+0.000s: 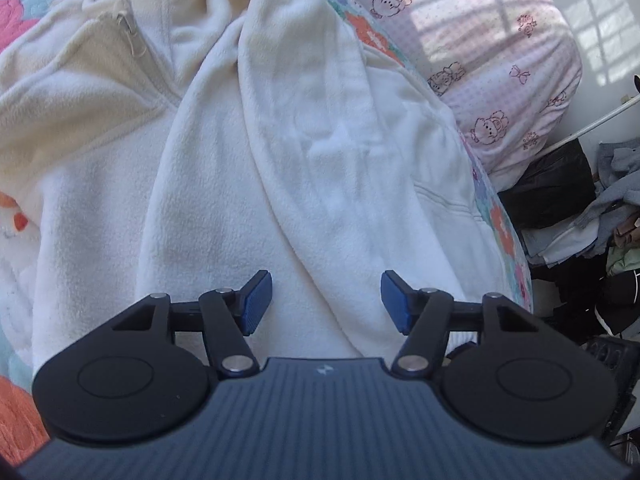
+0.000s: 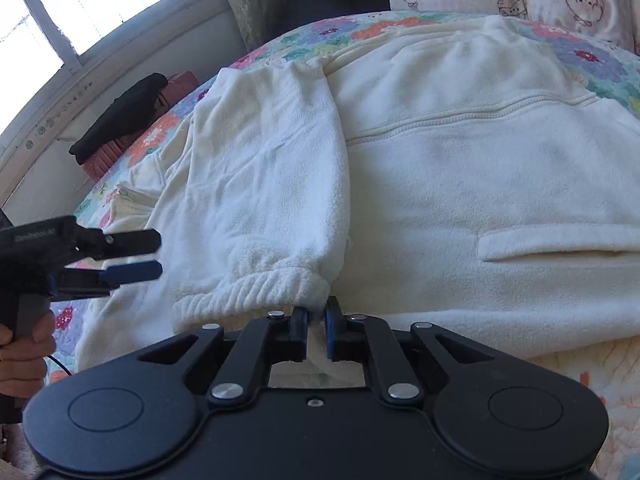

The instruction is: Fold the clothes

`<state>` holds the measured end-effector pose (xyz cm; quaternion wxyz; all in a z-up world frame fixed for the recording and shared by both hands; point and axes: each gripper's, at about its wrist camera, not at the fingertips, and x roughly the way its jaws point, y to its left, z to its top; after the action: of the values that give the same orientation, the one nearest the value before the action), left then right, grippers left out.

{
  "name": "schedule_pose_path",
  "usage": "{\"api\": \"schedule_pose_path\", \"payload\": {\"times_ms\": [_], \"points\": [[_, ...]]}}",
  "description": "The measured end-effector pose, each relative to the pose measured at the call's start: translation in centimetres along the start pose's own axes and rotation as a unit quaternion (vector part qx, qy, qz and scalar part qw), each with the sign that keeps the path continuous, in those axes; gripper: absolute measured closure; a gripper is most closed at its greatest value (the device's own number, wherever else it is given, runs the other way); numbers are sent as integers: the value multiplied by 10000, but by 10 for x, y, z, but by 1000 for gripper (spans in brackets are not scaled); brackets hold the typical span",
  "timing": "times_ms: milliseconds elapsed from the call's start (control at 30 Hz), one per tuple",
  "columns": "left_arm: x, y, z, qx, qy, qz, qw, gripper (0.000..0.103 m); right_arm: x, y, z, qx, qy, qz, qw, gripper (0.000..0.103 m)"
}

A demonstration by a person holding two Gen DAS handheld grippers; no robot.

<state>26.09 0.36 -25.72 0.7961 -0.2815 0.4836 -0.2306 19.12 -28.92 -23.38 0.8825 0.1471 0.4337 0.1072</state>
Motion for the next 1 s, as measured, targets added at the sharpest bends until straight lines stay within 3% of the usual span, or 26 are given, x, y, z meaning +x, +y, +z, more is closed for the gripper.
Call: {"api": "schedule_pose_path", "payload": {"times_ms": [67, 100, 167, 200, 300, 367, 433, 467, 533, 633, 733, 800, 833, 867, 900, 1000], "points": [[11, 1, -2, -52, -124, -12, 9999, 35, 1, 10, 3, -216, -25, -10, 9998, 92], [14, 0, -3, -52, -207, -130, 9997, 47, 2, 16, 5, -323, -38, -16, 9995, 92], [20, -5, -1, -23, -78, -552, 9984, 102, -1, 21, 6, -502, -100, -106, 9986, 92], [12, -11, -3, -58, -222, -737, 9970, 101, -2, 24, 7, -587, -129, -150, 9981, 92], [-34, -48, -10, 744, -1115, -849, 9873, 101, -6, 15, 9, -425, -119, -174, 9989, 92], [-46, -55, -14, 704, -1020, -961, 9876, 101, -9, 7, 7, -279, -158, 26, 9995, 92], [-32, -41, -18, 149, -422, -739, 9963, 101, -10, 3, 6, -245, -118, 13, 9996, 92], [-17, -30, -22, -69, -59, -333, 9994, 101, -8, 4, 5, -329, -28, -152, 9993, 92], [3, -13, -28, -157, 281, 511, 9982, 100, -4, 4, 3, -456, 123, -370, 9982, 92], [6, -8, -21, -180, 444, 528, 9975, 97, -1, 8, 1, -594, 230, -287, 9976, 93], [-12, -24, -12, 431, 228, 644, 9967, 88, 3, 19, 2, -986, 305, -521, 9933, 92], [-28, -26, -4, 676, 19, 674, 9954, 62, 4, 21, 4, -1094, 442, -572, 9914, 90], [-38, -20, 5, 609, -105, 574, 9964, 57, 4, 21, 6, -1118, 577, -613, 9902, 86], [-47, -14, 13, 536, -227, 475, 9972, 52, 3, 19, 9, -1155, 795, -746, 9873, 75], [-55, -6, 21, 405, -325, 393, 9979, 52, 1, 18, 12, -1192, 1005, -878, 9839, 70], [-71, 22, 65, 167, -647, 151, 9977, 52, -17, 12, 23, -1385, 926, -1142, 9794, 67]]}}
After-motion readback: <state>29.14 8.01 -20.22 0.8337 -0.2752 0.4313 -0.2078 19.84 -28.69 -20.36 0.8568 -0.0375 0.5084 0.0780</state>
